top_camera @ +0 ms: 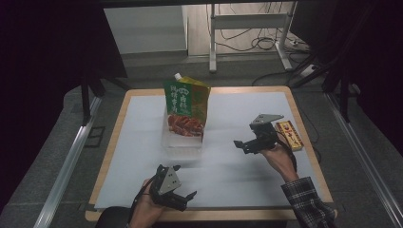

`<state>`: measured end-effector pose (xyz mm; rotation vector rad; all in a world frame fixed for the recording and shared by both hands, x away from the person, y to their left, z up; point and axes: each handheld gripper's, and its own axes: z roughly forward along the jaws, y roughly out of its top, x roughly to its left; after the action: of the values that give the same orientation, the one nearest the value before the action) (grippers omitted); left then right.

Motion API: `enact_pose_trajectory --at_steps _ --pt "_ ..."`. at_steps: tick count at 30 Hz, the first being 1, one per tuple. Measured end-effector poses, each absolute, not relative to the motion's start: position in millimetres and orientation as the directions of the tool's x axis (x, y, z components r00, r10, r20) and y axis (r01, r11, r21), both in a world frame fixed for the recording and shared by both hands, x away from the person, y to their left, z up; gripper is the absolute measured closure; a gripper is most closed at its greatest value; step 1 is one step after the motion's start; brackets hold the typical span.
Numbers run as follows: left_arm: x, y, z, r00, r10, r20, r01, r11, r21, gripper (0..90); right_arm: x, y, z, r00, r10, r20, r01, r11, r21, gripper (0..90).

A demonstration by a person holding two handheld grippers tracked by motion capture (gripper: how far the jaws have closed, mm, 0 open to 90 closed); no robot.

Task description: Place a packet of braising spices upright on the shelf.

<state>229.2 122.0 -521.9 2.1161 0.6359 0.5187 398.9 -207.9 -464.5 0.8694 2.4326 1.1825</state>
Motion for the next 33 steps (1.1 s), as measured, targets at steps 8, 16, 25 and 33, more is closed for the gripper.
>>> enact_pose_trajectory --at_steps 8,16,25,33 --pt "229.3 121.7 -522.2 0.786 0.604 0.136 0.255 -0.516 0.818 1.7 398.2 -221.3 -463.3 -0.749 0.663 0.002 0.408 0.459 0.789 2.2" --pt "229.4 121.5 -522.5 0.786 0.603 0.139 0.254 -0.518 0.817 1.7 399.6 -232.9 -465.6 -0.709 0.705 -0.034 0.426 0.466 0.775 2.4" --pt "229.4 120.7 -523.0 0.788 0.600 0.140 0.255 -0.524 0.813 1.7 407.4 -258.5 -468.2 -0.639 0.769 -0.030 0.486 0.432 0.760 2.4" --pt "229.4 120.5 -523.2 0.788 0.599 0.142 0.254 -0.526 0.812 1.7 415.9 -286.5 -472.7 -0.557 0.829 -0.046 0.538 0.402 0.741 2.4"
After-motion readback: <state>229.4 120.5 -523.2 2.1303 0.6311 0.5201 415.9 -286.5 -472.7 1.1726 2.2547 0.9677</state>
